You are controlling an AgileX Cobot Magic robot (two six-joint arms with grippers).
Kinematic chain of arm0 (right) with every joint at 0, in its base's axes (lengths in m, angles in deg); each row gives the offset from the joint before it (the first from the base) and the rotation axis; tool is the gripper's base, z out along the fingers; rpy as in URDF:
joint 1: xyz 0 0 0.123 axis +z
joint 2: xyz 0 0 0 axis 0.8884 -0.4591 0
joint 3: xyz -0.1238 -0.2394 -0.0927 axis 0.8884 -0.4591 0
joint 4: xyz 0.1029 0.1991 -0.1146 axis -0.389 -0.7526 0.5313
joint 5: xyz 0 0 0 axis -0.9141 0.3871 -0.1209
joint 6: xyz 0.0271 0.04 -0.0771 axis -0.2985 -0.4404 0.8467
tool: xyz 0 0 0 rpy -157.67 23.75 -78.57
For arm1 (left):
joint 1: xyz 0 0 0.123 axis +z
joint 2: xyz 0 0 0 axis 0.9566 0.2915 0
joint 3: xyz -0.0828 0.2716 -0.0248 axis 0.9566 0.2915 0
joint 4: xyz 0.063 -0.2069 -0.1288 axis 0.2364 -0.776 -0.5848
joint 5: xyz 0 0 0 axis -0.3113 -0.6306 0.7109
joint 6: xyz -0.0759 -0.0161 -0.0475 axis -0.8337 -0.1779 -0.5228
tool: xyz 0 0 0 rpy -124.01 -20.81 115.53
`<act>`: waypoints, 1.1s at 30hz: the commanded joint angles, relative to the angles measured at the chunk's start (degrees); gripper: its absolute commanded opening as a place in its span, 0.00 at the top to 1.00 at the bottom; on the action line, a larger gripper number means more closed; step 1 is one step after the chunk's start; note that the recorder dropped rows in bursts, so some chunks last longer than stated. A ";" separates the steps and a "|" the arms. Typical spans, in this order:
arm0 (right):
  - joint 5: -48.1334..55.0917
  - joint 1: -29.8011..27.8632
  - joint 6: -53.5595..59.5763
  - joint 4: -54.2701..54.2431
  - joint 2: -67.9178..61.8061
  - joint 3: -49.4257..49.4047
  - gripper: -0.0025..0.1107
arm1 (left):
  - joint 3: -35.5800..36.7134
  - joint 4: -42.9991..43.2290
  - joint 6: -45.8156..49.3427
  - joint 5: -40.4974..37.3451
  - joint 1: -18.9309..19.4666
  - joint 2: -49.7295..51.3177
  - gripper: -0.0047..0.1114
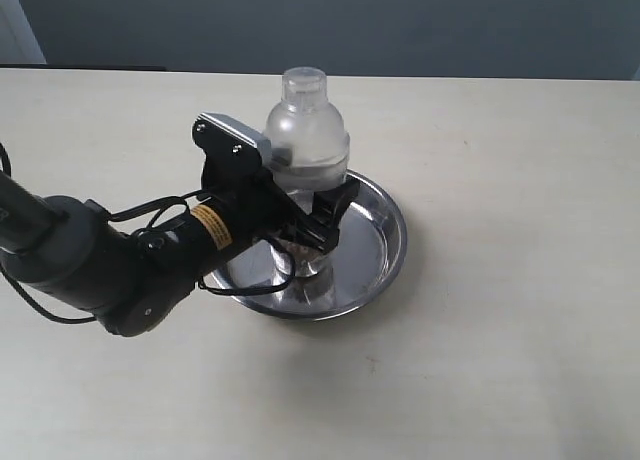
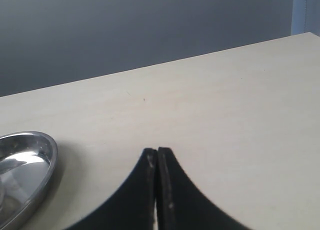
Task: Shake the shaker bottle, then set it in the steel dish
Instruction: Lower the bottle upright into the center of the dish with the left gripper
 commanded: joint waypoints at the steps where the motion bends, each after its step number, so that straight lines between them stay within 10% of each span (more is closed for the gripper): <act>1: -0.34 0.16 0.14 0.05 0.28 -0.04 0.98 | -0.22 1.60 0.08 1.60 0.07 -0.37 0.11; 33: -0.34 0.16 0.14 0.05 0.28 -0.04 0.98 | -0.22 2.01 0.08 -0.25 1.57 -4.86 0.05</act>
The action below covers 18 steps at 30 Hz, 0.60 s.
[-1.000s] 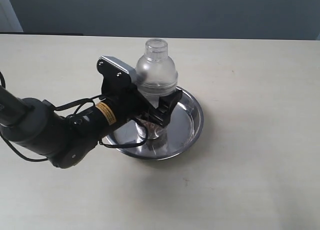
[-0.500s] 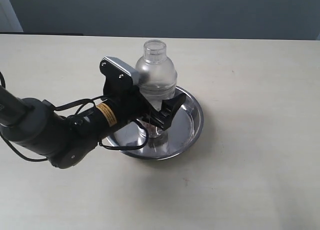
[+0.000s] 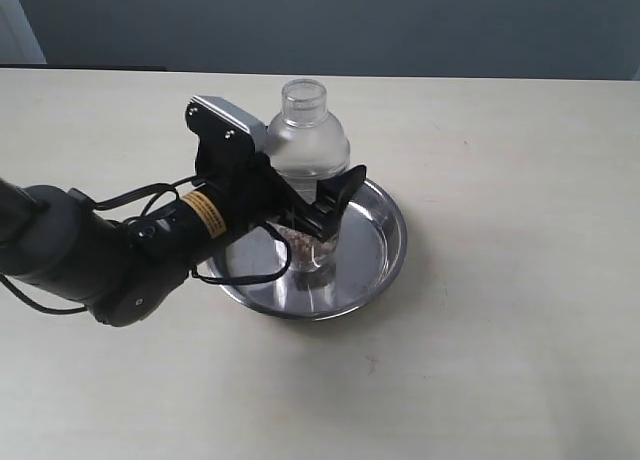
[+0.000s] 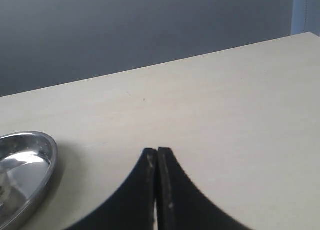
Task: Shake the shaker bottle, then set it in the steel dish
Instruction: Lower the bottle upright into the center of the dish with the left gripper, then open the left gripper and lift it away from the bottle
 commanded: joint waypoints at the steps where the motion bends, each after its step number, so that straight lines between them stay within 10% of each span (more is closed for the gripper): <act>1: -0.34 0.16 0.14 0.05 0.28 -0.04 0.98 | -0.22 -0.22 -0.07 -1.68 0.39 -2.47 0.05; 18: -0.34 0.16 0.14 0.05 0.28 -0.04 0.98 | -0.22 0.60 0.21 -2.18 0.88 -7.50 0.05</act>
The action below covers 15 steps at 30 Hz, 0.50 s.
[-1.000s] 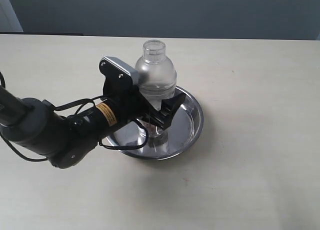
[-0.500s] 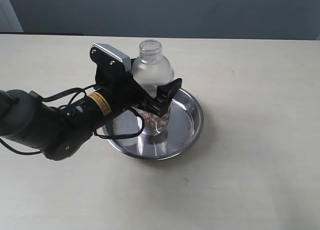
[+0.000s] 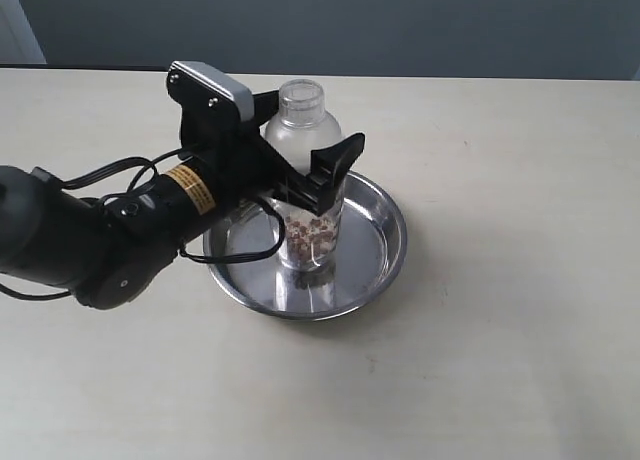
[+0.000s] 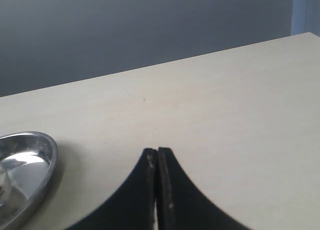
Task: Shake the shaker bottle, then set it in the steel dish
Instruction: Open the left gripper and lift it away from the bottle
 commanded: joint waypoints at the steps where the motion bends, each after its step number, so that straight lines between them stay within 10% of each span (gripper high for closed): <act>1: -0.34 0.16 0.14 0.05 0.28 -0.04 0.98 | -0.22 0.15 0.34 0.01 0.31 -2.67 0.05; 11: -0.34 0.16 0.14 0.05 0.28 -0.04 0.98 | -0.22 0.15 3.39 -5.53 0.31 -8.66 0.06; 15: -0.34 0.16 0.14 0.05 0.28 -0.04 0.98 | -0.22 1.03 4.86 -12.88 0.31 -14.75 0.21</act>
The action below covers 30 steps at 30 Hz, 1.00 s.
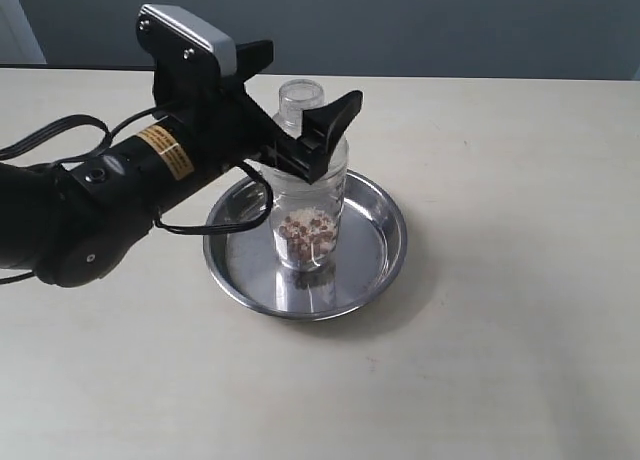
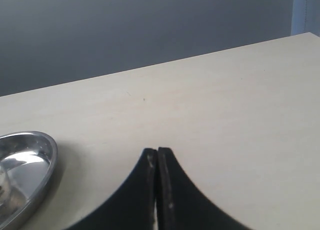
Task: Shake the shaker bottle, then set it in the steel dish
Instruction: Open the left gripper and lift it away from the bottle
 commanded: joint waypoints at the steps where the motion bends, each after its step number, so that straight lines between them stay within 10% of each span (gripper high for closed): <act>1: -0.34 0.16 0.01 0.05 0.28 -0.04 0.98 | -0.22 1.71 1.75 -7.40 0.31 -5.58 0.25; 9: -0.34 0.16 0.01 0.05 0.28 -0.04 0.98 | -0.22 1.35 6.65 -30.94 0.31 -22.80 0.96; 30: -0.34 0.16 0.01 0.05 0.28 -0.04 0.98 | 0.78 -5.71 7.54 -63.41 11.29 -50.00 0.96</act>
